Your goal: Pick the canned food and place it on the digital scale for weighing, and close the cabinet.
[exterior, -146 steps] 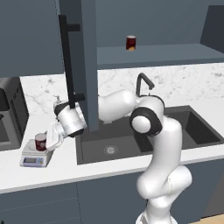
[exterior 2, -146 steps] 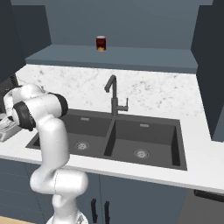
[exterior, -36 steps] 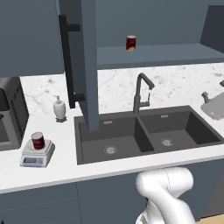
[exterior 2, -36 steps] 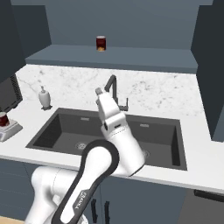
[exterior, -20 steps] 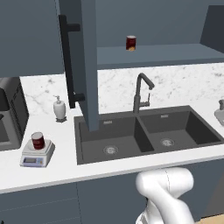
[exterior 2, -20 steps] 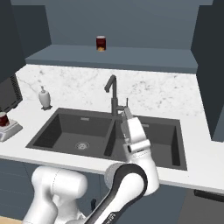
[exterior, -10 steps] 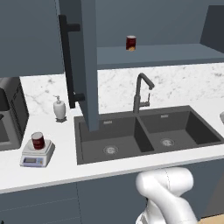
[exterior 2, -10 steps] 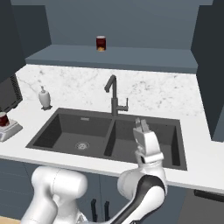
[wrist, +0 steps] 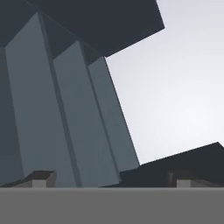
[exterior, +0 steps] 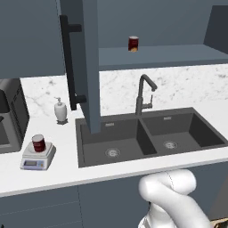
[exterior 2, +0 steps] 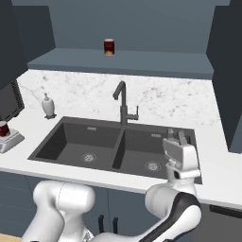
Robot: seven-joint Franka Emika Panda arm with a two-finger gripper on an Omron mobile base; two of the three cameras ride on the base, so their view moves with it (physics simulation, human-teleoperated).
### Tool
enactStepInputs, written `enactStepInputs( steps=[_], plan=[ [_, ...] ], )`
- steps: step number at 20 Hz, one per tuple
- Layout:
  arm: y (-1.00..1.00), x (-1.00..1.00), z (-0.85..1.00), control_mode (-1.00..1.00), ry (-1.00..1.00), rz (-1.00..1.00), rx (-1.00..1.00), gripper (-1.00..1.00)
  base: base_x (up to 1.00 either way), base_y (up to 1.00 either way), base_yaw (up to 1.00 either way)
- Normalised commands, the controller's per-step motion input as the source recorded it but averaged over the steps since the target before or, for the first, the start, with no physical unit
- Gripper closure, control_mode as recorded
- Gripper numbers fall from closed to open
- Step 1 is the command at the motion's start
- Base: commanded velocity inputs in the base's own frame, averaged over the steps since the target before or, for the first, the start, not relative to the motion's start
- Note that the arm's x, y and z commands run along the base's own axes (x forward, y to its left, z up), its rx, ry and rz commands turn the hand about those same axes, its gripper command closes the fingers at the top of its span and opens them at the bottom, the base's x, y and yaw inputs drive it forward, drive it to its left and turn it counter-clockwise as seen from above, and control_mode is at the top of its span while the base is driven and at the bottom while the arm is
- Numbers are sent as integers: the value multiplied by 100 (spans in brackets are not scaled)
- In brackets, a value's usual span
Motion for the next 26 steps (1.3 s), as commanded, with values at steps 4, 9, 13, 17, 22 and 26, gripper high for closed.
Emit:
enactStepInputs(
  steps=[4, 9, 13, 17, 22, 26],
  plan=[
    [-69, 0, 0, -100, 7, -2, 6, -100, 0, 0, 0],
    [-80, -3, 0, -100, 16, -2, 6, -100, 0, 0, 0],
    [-76, -7, 0, -100, 20, -1, 4, -100, 0, 0, 0],
    [-44, -5, -24, -100, 10, 0, 0, -100, 0, 0, 0],
    [-42, -2, -14, -100, 1, 0, 0, -100, 0, 0, 0],
    [-53, 0, 11, -100, 0, 0, 1, -100, 0, 0, 0]
  ],
)
